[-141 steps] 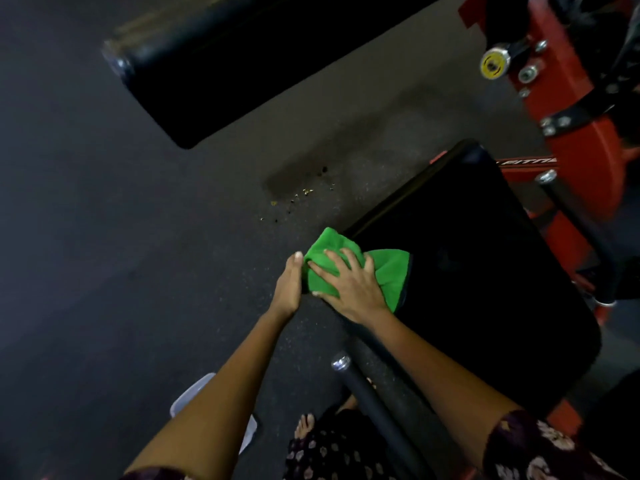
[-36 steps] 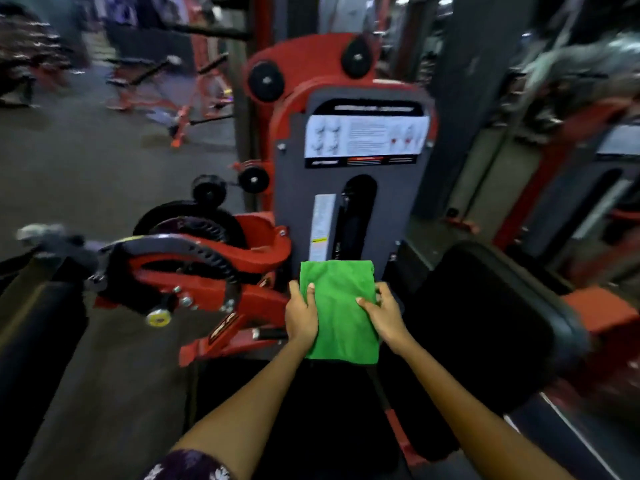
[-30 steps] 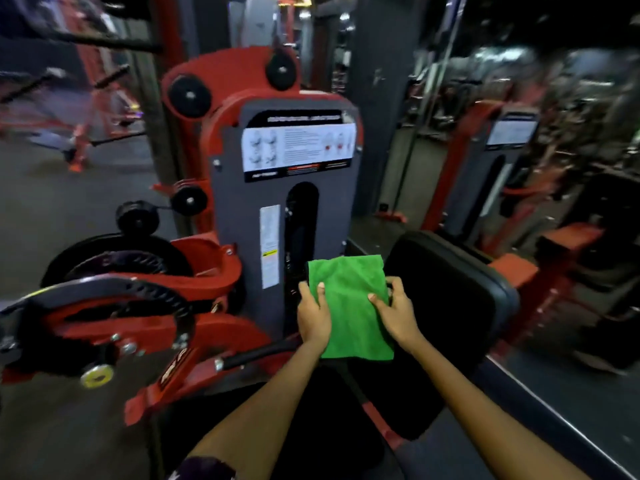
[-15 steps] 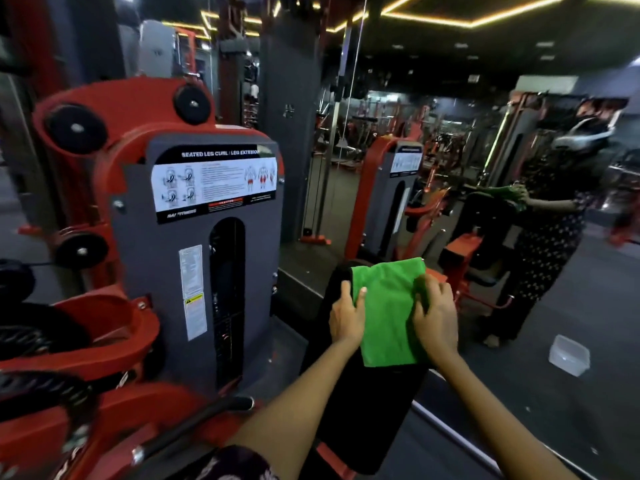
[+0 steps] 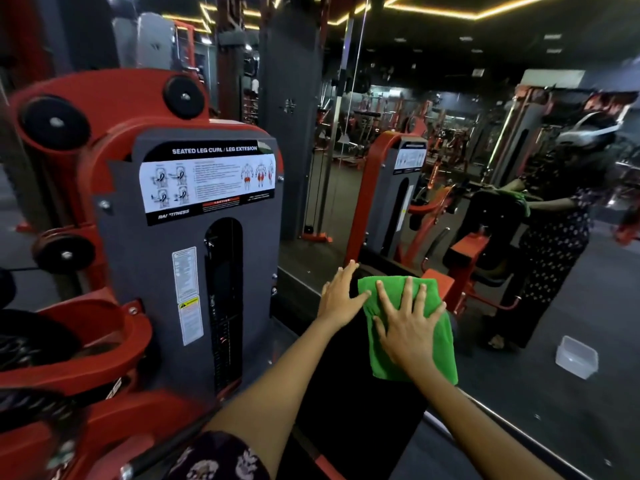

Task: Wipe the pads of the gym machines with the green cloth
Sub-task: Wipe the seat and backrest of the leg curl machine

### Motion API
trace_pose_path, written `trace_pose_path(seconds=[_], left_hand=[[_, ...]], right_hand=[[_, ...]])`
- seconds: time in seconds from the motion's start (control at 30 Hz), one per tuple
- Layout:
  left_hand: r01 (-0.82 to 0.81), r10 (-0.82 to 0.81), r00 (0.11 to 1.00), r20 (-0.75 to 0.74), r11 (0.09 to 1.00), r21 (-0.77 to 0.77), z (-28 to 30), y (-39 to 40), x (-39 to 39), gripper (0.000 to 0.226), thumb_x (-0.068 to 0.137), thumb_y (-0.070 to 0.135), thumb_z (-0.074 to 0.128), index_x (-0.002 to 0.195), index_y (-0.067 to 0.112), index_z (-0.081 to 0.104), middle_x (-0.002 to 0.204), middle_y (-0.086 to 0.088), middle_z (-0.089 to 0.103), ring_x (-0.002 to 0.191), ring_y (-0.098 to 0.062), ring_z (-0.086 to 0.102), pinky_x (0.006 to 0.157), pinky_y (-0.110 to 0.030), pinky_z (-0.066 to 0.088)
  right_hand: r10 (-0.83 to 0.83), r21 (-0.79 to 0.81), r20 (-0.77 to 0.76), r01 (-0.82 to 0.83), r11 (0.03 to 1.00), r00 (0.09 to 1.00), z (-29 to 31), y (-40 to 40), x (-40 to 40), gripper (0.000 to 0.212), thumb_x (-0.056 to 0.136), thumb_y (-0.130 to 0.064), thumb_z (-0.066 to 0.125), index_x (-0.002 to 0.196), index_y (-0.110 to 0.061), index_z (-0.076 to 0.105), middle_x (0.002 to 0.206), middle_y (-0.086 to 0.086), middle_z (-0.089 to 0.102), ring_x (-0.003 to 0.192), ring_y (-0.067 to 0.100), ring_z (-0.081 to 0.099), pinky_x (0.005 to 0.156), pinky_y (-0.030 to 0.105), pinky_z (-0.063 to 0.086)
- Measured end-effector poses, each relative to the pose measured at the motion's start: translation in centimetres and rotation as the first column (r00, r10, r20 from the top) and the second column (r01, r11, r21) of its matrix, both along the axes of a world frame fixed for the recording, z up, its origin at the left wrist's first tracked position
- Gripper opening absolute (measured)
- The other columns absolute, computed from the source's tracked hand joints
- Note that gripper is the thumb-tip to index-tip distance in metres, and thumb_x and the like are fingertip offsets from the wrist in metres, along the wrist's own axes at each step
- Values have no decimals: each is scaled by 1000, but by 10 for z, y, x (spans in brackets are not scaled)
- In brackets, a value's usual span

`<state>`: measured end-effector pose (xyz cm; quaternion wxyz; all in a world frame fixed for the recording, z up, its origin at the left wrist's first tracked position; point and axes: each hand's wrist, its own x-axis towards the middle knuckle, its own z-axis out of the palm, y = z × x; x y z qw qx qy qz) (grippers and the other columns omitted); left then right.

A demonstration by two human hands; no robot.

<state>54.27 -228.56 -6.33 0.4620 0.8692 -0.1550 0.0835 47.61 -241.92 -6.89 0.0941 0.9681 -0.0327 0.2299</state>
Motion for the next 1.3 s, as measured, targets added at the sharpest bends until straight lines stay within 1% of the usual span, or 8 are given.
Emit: trace_pose_path(seconds=[0.2,0.4,0.57,0.67,0.83,1.0,1.17,1.3], left_hand=[[33,-43,996,-73,991,-130,-1,0,32,37,102,26,34,137,20,48,150,4,35,144,-15,19,118,-45,4],[76,-75,997,-32,997,4,6,4,38,38,104,28,26,126,22,56,140,6,47,132,-13,39,116,-42,6],[167,-179,982,-55,970,-176,3,13,43,36,104,26,30,126,17,57,137,0,49,129,-15,43,107,-24,28],[166,-200,973,-116,953,-254,0,19,46,38,104,30,27,127,21,55,133,-1,53,126,-17,47,104,-27,34],[174,-236,943,-233,950,-259,2,22,45,50,101,47,15,130,33,53,147,-1,40,137,-18,32,102,-26,23],[162,-244,940,-240,934,-318,1,21,48,53,101,48,12,126,33,56,150,-3,36,139,-18,28,105,-28,19],[181,-272,937,-217,913,-366,2,23,51,57,100,50,11,124,29,59,135,-5,52,127,-22,46,109,-38,34],[182,-258,944,-208,928,-324,2,22,43,52,103,38,13,133,21,52,147,-3,41,137,-17,32,103,-22,20]], right_hand=[[20,-56,-109,-26,998,994,17,5,19,73,74,-73,42,134,-33,52,127,23,56,107,46,57,79,64,44],[158,-210,-15,-158,965,987,7,-24,1,79,57,-52,81,130,-33,56,129,23,56,107,45,58,75,63,46],[89,-198,-29,-93,976,996,17,-3,20,75,57,-48,83,127,-34,60,125,20,59,104,44,59,74,62,47],[72,-184,-121,-93,978,990,25,23,45,68,70,-50,74,133,-37,51,133,18,54,112,40,55,81,60,46],[201,-302,-59,-209,930,978,9,-15,17,73,61,-47,81,129,-33,58,134,18,53,110,43,57,75,61,46],[172,-317,4,-162,935,985,4,-16,22,58,83,-57,36,136,-37,49,144,16,43,116,47,49,79,64,42],[129,-337,-80,-149,930,988,12,19,49,70,68,-58,72,132,-37,53,142,13,47,116,45,53,79,64,45],[326,-410,-21,-306,859,945,-17,-20,13,72,70,-38,74,137,-28,50,148,11,38,131,43,33,97,67,26]])
